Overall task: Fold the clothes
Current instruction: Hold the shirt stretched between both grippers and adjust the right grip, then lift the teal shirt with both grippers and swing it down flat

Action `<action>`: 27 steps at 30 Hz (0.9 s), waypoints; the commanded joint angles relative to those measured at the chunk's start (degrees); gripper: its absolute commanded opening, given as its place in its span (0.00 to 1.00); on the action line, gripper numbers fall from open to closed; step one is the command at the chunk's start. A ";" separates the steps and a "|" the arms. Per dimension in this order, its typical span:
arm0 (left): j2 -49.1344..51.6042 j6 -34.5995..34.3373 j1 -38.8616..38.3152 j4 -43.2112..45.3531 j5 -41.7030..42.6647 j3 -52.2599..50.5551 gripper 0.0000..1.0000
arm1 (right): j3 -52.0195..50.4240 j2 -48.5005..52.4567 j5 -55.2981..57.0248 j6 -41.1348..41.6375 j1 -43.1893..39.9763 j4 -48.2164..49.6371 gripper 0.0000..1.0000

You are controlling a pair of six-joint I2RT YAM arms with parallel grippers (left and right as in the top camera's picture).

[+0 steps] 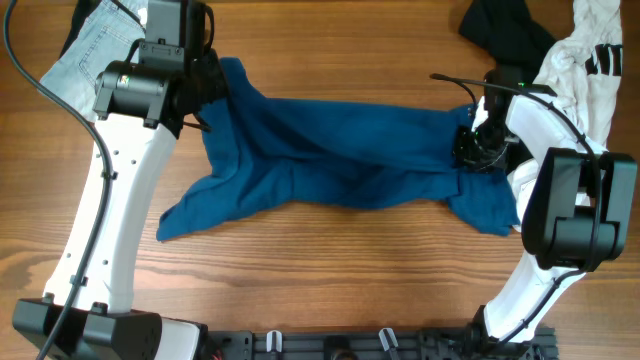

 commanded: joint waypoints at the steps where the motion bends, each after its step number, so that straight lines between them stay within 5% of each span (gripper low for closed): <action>1: 0.33 0.48 0.13 -0.07 -1.16 0.92 0.04 | 1.75 -1.29 0.98 -0.46 0.11 0.09 0.24; 10: 0.33 0.48 0.13 -0.02 -1.16 0.92 0.04 | 6.64 -1.31 0.98 -1.81 0.11 0.11 0.23; 14: 0.33 0.48 0.13 -0.02 -1.16 0.92 0.04 | 7.15 -1.31 0.98 -1.81 0.11 0.35 0.04; 27: -0.13 2.32 0.13 4.22 -6.91 0.94 0.04 | 12.55 -3.26 2.19 -1.31 0.11 -0.09 0.04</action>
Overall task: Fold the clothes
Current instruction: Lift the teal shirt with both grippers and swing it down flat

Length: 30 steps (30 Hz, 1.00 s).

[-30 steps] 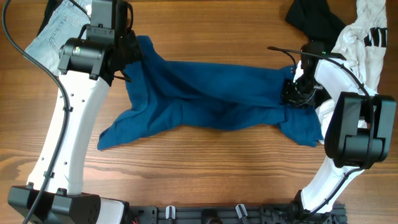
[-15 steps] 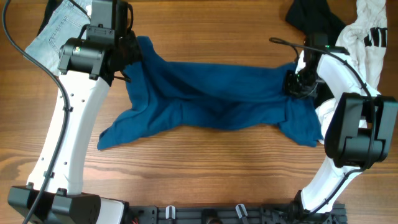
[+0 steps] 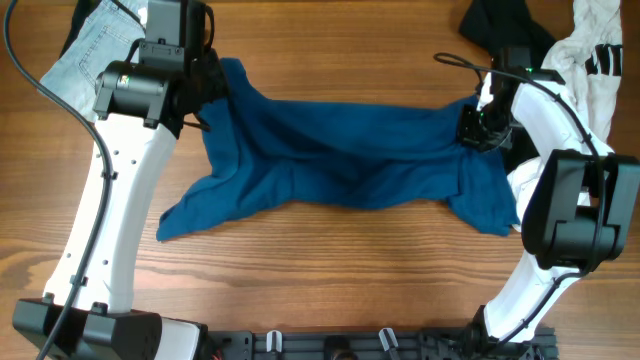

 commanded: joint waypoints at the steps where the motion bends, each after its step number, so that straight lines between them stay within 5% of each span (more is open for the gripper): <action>1: -0.46 2.21 0.15 3.72 -8.35 1.11 0.04 | 6.58 -4.11 1.51 0.00 0.11 -0.70 0.04; 10: -7.56 2.43 0.13 8.37 -11.74 7.76 0.04 | 21.75 -16.22 1.51 1.05 -1.33 -6.40 0.05; 30: -34.56 2.43 0.07 17.03 -11.69 8.31 0.04 | 24.61 -48.85 -4.13 0.39 -20.74 -9.07 0.04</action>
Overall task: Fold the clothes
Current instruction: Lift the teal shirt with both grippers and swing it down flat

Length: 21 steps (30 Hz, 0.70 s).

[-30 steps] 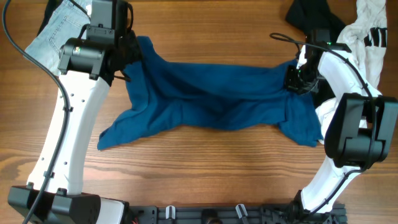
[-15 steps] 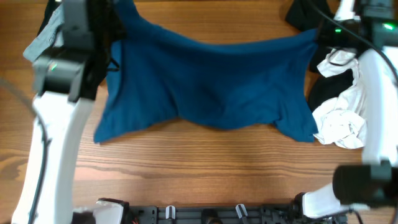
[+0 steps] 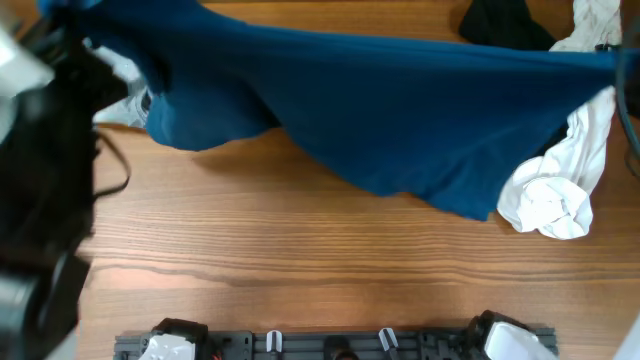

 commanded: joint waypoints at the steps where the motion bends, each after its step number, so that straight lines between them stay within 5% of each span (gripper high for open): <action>1: -8.94 0.87 0.24 1.64 -2.29 1.27 0.04 | 3.19 -6.67 -1.79 0.15 -4.28 0.04 0.04; 12: -25.18 1.95 0.31 1.27 -0.92 1.29 0.04 | 7.17 -14.64 -2.27 -0.50 -4.79 -4.33 0.04; 21: -18.73 1.95 0.31 -5.18 -3.34 1.11 0.04 | 6.93 -8.50 -5.53 -2.01 -4.79 -6.78 0.04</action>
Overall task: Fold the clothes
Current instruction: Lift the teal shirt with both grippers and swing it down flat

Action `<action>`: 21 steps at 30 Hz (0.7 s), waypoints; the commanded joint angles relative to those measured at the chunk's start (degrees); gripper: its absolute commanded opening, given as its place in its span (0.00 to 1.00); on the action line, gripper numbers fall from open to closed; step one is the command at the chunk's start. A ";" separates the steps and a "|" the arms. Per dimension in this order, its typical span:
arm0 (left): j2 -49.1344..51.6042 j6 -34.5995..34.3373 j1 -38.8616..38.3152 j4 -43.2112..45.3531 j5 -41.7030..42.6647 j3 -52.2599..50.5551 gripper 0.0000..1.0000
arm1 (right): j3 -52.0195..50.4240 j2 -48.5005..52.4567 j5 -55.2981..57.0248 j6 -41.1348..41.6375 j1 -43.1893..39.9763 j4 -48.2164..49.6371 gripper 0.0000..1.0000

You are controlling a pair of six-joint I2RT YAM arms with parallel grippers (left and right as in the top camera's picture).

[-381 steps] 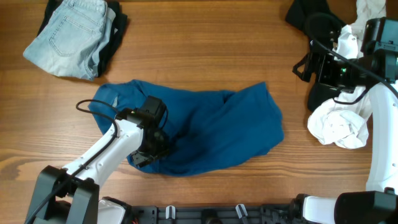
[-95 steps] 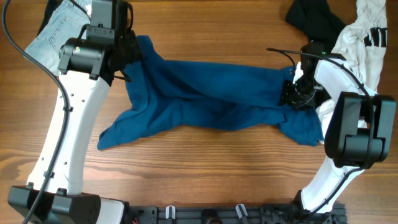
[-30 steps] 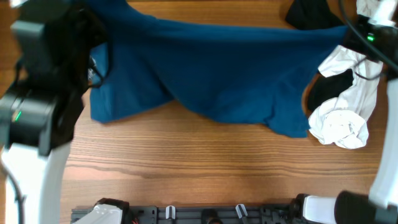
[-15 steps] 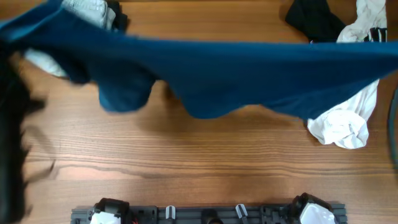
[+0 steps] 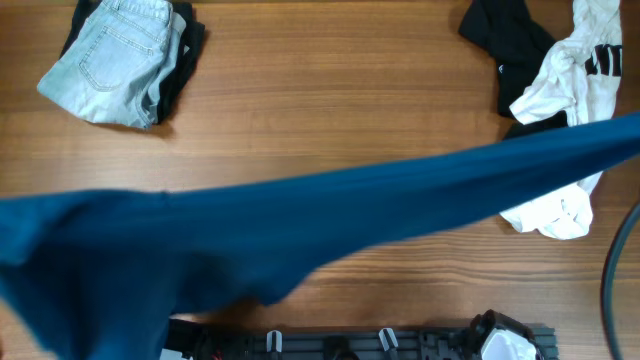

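A blue garment (image 5: pixel 330 215) hangs stretched in the air close to the overhead camera. It runs as a wide band from the lower left corner up to the right edge, with a fold sagging at the lower left. Its two ends pass out of the picture. Neither gripper shows in this view, so what holds the cloth is out of sight.
Folded light-blue jeans (image 5: pixel 115 60) lie on a dark garment at the back left. A black garment (image 5: pixel 505 35) and a crumpled white one (image 5: pixel 570 75) lie at the back right. The arm bases (image 5: pixel 490 340) sit along the front edge of the wooden table (image 5: pixel 330 110).
The stretched blue garment has shifted from the far half of the view to the near half. The blurred dark left arm at the left edge is gone from sight.
The blue garment lay crumpled on the table, each gripper at one of its ends. Then the right gripper sat a little farther back on its end. Then the cloth was lifted and stretched wide across the back, and now it spans the front, with both arms out of view.
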 commanded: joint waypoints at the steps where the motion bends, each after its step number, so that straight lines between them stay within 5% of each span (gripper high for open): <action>1: 6.75 1.11 0.28 -0.46 -3.80 -0.13 0.04 | -0.09 5.53 -1.05 -1.95 -0.66 -0.24 0.04; 12: 29.09 1.11 0.28 -0.70 -5.92 -0.13 0.04 | -0.33 27.32 -2.91 -4.17 2.71 -1.81 0.04; 21: 50.56 1.09 1.27 3.45 -5.86 -0.13 0.04 | -0.33 49.29 -1.20 -4.26 9.94 7.50 0.04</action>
